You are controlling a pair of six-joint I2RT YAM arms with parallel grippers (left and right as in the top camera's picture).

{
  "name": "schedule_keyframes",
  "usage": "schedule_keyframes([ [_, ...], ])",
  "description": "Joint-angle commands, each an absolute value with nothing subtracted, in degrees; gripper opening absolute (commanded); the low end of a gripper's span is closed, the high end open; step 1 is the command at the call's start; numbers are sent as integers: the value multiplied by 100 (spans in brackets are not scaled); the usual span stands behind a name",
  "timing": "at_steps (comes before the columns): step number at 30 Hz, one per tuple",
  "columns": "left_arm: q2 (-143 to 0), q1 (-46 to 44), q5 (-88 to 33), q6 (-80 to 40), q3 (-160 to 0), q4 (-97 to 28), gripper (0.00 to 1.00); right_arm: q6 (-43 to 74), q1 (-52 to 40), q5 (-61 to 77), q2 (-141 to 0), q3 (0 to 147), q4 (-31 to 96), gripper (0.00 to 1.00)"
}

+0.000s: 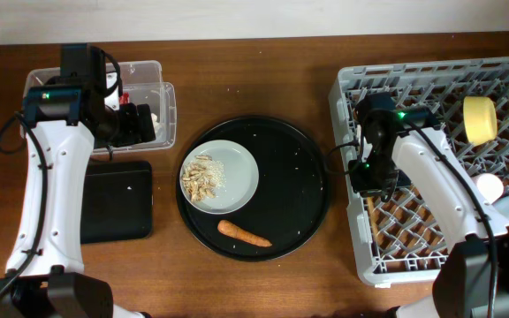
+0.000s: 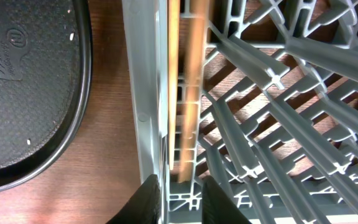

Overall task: Sort waste into correct bins and load items into the dishwasher rack
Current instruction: 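Grasp the second chopstick with the right gripper and put it in the rack, then move the left gripper to the carrot on the platter and grasp it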

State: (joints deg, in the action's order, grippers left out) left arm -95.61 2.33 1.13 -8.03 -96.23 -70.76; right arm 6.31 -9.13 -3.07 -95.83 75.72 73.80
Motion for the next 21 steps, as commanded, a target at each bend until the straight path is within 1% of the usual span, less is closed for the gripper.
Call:
schedule_keyframes([
  [1,-9480,242,-38,-834,-9668,-7078,98,642,-755,-443,-9146,7824,7415,28],
  [2,-9480,242,-163,-832,-9668,-7078,99,642,-609,-436,-8954,7937,7435,31],
  [3,-9480,242,-355,-834,-9668,-7078,99,635,-316,-384,-8650,8034,7456,40],
  [5,-9480,242,-779,-834,-9668,-7059,99,582,49,-154,-8359,8038,7500,61],
  [6,-9480,242,-1129,-836,-9668,-7017,99,576,158,-21,-8294,8038,7529,68],
  [7,-9483,239,-1452,-884,-9668,-7006,99,534,263,349,-8263,8038,7546,82],
  [9,-9489,128,-1330,-1365,-9660,-7126,99,167,266,882,-8287,8038,7542,86],
  [11,-9489,-237,-823,-1957,-9657,-7319,99,169,266,904,-8291,8038,7531,87],
  [13,-9489,-856,-591,-2604,-9631,-7446,99,169,266,902,-8291,8038,7516,87],
  [14,-9489,-1321,-591,-3205,-9489,-7487,99,169,266,904,-8291,8038,7513,87],
  [15,-9489,-1518,-596,-3492,-9367,-7487,99,169,266,902,-8291,8038,7513,87],
  [18,-9491,-2355,-598,-4700,-8514,-7319,99,169,266,904,-8291,8038,7516,87],
  [21,-9491,-3072,-598,-5360,-7555,-6650,99,172,266,904,-8291,8036,7520,87],
])
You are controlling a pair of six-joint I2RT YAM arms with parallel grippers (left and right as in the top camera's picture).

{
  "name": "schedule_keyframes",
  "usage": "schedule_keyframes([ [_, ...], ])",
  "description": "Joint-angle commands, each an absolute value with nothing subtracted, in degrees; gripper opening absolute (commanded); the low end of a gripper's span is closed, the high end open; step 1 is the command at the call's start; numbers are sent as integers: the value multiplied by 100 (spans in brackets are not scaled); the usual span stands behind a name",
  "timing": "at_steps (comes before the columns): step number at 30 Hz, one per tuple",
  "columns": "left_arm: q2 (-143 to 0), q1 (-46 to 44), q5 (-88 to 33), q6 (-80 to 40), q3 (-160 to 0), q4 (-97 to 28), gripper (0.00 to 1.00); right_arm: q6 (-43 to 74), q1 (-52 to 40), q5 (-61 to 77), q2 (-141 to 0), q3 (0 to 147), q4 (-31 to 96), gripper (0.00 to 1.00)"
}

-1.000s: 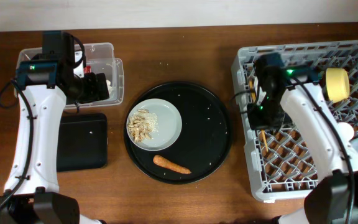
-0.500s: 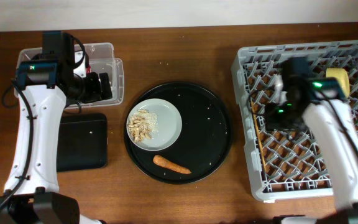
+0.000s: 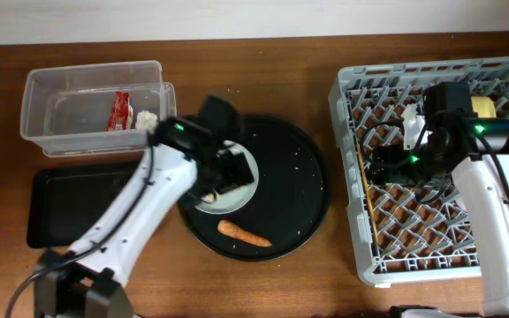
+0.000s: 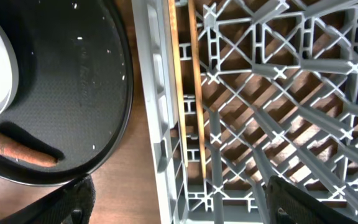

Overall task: Sort waste into correct bins and load items into the dishwasher rack
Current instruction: 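Move the left gripper to the carrot on the platter and grasp it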

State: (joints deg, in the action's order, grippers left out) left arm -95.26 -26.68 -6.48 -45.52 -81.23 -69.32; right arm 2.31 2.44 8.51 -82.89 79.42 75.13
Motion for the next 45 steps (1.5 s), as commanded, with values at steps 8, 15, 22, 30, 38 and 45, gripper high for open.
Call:
schedule_keyframes([
  [8,-9491,-3815,-617,-6539,-5645,-4405,99,169,266,902,-8291,8038,7566,87],
  [15,-9673,-3863,-506,-6665,-5328,-3913,89,169,266,902,-8291,8036,7590,87],
  [22,-9957,-3920,-770,-6766,-5330,-3972,61,169,266,902,-8291,8036,7585,87],
  [30,-9419,-3922,-766,-6740,-5334,-4012,38,169,266,899,-8291,8036,7588,87],
  [38,-8816,-3922,-766,-6722,-5334,-4069,46,172,266,884,-8291,8036,7590,86],
  [45,-8829,-3929,-517,-6834,-5328,-4550,52,172,266,884,-8291,8038,7596,86],
])
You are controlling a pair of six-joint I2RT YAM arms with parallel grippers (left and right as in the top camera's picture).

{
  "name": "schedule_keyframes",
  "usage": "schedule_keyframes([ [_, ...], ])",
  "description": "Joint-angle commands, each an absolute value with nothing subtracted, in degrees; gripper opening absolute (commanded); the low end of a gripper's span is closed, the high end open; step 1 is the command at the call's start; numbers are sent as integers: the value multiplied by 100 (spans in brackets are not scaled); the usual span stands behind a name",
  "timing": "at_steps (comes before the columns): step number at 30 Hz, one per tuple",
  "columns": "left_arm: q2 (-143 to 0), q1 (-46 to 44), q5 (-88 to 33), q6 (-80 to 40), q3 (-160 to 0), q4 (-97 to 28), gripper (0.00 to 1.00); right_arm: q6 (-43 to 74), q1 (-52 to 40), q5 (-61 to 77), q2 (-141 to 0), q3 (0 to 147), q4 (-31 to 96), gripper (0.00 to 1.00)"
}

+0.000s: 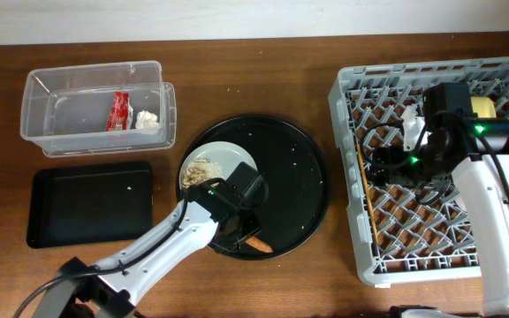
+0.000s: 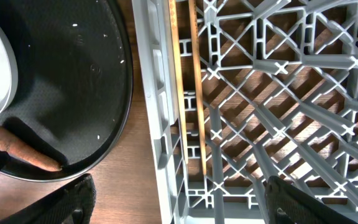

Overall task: Sort waste into correct bins and load items into the dishwasher rack
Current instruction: 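Move the left gripper to the carrot on the platter and grasp it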

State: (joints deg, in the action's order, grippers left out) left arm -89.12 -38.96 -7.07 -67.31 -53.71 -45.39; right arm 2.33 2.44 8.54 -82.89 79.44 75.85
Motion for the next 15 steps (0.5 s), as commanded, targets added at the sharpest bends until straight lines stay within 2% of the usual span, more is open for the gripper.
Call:
schedule_keyframes([
  [1,-8890,-3929,-467,-6842,-5328,-4543,52,172,266,884,-8291,8036,7605,87],
  [7,-9782,-4012,-528,-6875,-5328,-4049,55,172,266,884,-8291,8038,7607,87],
  [9,-9782,-4012,-482,-6875,-5328,-3986,43,169,266,884,-8291,8036,7609,87],
  [14,-9880,-4014,-276,-6877,-5328,-3940,41,172,266,884,-8291,8036,7612,87],
  [15,-9885,-4014,-274,-6875,-5328,-3942,37,172,266,884,-8291,8036,7612,87],
])
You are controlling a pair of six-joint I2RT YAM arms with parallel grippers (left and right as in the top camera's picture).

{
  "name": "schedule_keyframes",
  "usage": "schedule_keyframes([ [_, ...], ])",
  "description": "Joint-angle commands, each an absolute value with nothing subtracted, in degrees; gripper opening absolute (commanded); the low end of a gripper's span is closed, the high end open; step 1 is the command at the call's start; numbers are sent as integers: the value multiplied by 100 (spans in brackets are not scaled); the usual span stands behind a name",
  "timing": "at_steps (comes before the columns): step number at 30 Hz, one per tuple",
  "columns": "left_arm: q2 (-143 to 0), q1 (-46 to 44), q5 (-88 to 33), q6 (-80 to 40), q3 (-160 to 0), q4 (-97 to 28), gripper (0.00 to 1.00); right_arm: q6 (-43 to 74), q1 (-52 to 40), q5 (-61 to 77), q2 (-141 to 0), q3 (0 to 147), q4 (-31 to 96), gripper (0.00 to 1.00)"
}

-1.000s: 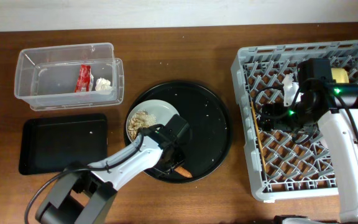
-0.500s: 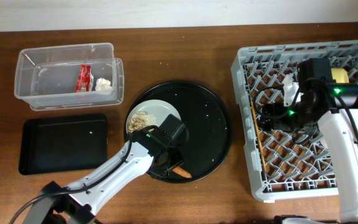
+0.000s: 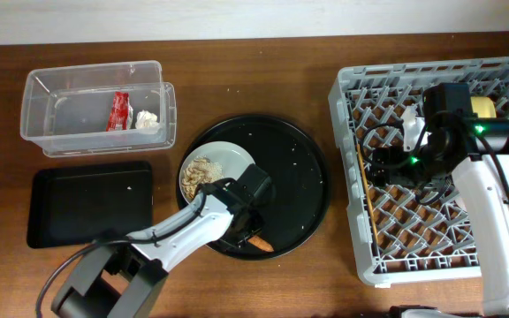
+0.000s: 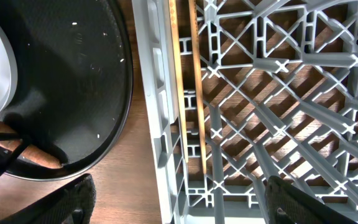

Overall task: Sort waste into correct bins and load items into the dishwasher rack
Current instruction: 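Move the left gripper to the carrot on the platter and grasp it, then carry the carrot with the left gripper onto the black tray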

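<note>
An orange carrot (image 3: 260,240) lies at the front of the round black tray (image 3: 300,181). My left gripper (image 3: 239,231) is down on it. In the right wrist view dark left fingers (image 4: 37,138) cross the carrot (image 4: 42,159); their grip is unclear. A white plate (image 3: 232,161) with food scraps (image 3: 200,173) sits on the same tray. My right gripper (image 4: 180,200) hangs open and empty over the left edge of the grey dishwasher rack (image 3: 502,243). Wooden chopsticks (image 4: 183,93) lie in the rack below it.
A clear bin (image 3: 153,69) at the back left holds a red wrapper (image 3: 118,110) and a white scrap. In front of it lies a black rectangular tray (image 3: 91,205). A yellow cup (image 3: 481,108) stands in the rack's far right part.
My left gripper has shifted a little further over the carrot, and its fingers now cross it in the right wrist view. The right arm has not moved.
First my left gripper was at the clear bin, and my right gripper was low, nearly shut, at the chopsticks in the rack. Then the right one stood higher and wide open, with the left over the white plate. The left then reached the carrot and is now on it.
</note>
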State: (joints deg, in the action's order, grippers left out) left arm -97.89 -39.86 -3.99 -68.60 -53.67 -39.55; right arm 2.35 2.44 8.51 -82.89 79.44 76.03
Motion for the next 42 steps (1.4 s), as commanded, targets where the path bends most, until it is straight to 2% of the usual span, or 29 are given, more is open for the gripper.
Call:
schedule_keyframes([
  [1,-9885,-4012,-272,-6875,-5328,-3944,30,172,266,884,-8291,8038,7612,86],
  [4,-9874,-4012,-281,-6873,-5330,-3953,13,169,266,884,-8291,8036,7612,87],
  [6,-9751,-3972,-587,-6836,-5332,-3968,6,169,266,882,-8291,8036,7612,86],
  [13,-8221,-3957,-746,-6718,-5433,-3968,3,169,266,882,-8291,8036,7612,87],
  [15,-7771,-3732,43,-6110,-5433,-3981,3,169,266,882,-8291,8036,7612,86],
  [17,-7531,-3118,644,-5384,-5433,-3992,3,169,266,880,-8291,8036,7612,87],
  [19,-7487,-1890,963,-4429,-5433,-4045,3,172,266,843,-8291,8036,7612,86],
  [21,-7487,-676,1035,-4379,-5433,-4189,3,172,266,843,-8291,8036,7612,86],
  [22,-7491,259,1041,-4355,-5433,-4134,3,172,266,843,-8291,8036,7609,87],
  [26,-7870,2598,1033,-4080,-5433,-3673,3,172,266,840,-8291,8036,7607,87],
  [31,-9417,2952,1031,-4062,-5433,-3223,3,169,266,840,-8291,8036,7607,86],
  [33,-9738,2952,1024,-4060,-5433,-3094,12,169,266,840,-8291,8038,7607,87],
  [35,-9727,2952,832,-3848,-5529,-3109,48,169,266,840,-8291,8036,7607,87],
  [36,-9727,2952,687,-3607,-5767,-3269,60,169,266,840,-8291,8038,7607,86],
  [37,-9727,2952,687,-3511,-6029,-3566,64,169,266,840,-8291,8036,7607,86],
  [38,-9727,2923,633,-3277,-6602,-4119,72,169,266,840,-8291,8036,7607,87],
  [39,-9727,2838,395,-3109,-7015,-4469,74,172,266,840,-8291,8036,7605,86],
  [42,-9727,2025,56,-2615,-8062,-5304,74,169,266,840,-8291,8036,7603,87],
])
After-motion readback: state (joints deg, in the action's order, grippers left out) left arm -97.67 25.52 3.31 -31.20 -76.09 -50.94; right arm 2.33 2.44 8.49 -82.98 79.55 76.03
